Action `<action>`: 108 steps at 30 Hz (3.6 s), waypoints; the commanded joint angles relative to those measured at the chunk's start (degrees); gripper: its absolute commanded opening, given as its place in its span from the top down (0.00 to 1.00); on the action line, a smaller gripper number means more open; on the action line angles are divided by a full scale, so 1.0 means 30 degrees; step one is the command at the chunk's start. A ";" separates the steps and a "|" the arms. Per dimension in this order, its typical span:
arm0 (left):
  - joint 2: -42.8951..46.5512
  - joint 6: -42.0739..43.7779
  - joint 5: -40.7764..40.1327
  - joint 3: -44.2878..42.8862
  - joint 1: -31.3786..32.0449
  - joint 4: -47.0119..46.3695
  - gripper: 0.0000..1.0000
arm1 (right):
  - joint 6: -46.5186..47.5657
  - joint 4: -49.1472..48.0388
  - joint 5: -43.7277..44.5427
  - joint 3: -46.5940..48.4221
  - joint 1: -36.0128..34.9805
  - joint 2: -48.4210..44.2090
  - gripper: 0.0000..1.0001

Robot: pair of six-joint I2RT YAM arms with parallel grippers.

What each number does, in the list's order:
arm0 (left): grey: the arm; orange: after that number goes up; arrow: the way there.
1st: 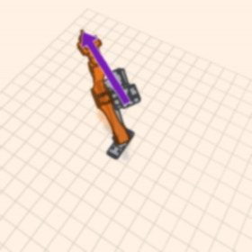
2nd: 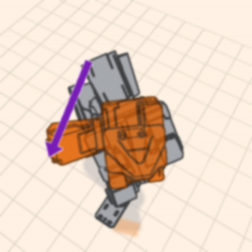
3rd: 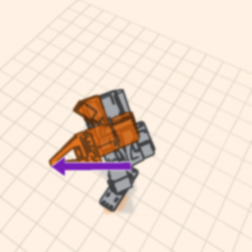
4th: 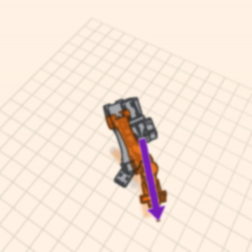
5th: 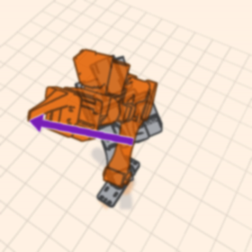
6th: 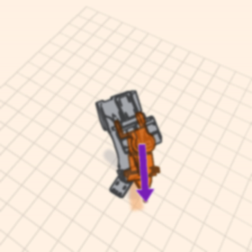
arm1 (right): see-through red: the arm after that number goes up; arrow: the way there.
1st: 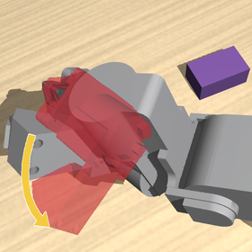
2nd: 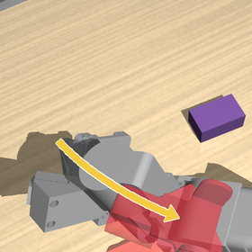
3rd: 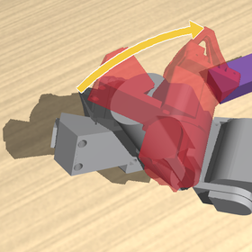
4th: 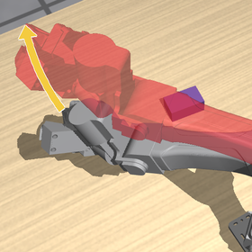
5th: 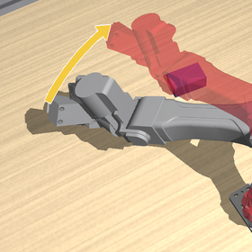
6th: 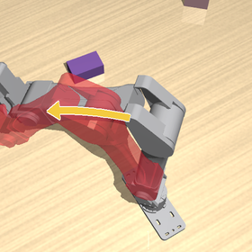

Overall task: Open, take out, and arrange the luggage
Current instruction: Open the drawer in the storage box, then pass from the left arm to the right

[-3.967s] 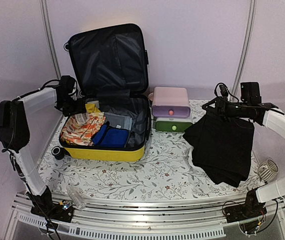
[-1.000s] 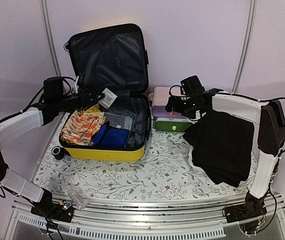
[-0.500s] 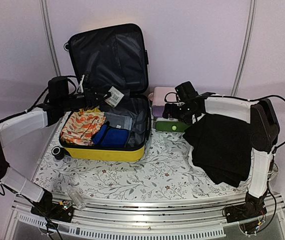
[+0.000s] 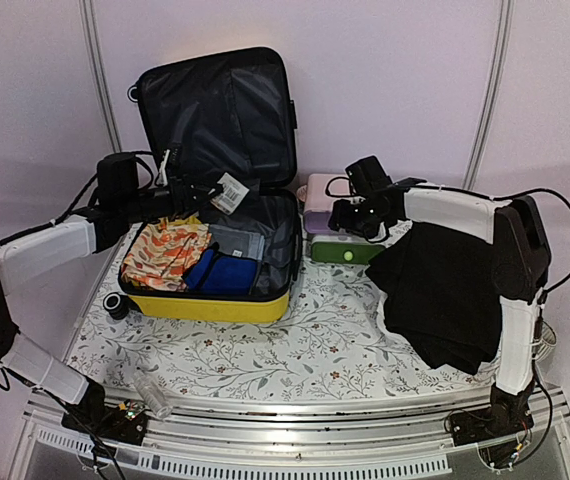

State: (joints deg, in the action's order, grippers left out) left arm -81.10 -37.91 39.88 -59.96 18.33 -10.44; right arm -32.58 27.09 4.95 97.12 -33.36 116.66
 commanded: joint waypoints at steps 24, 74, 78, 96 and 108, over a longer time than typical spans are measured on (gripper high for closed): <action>0.0465 0.0946 -0.0050 -0.0022 0.0249 -0.0300 0.54 | -0.1076 0.0746 0.3365 0.2825 -0.0063 0.2523 0.62; -0.2024 0.0816 -0.0555 -0.0971 0.2235 -0.1082 0.54 | -0.1699 0.0144 0.1545 -0.5065 -0.1099 -0.3773 0.84; -0.2604 0.0761 -0.0649 -0.1511 0.2650 -0.1308 0.54 | -0.1984 0.0428 0.1329 -0.5476 -0.1318 -0.4093 0.83; -0.4186 0.0758 -0.0800 -0.2834 0.3826 -0.1603 0.54 | -0.2136 0.1938 0.1030 -0.5657 -0.1682 -0.6181 0.36; -0.4719 -0.1709 0.1058 -0.3490 0.4147 -0.2871 0.54 | 0.7515 -0.2127 -0.4731 -0.6944 -0.3712 -1.0315 0.01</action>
State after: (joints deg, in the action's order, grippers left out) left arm -94.65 -39.55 39.66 -67.59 29.78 -14.44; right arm -27.55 27.51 -4.95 78.56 -39.13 90.00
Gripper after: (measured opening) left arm 0.485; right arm 0.961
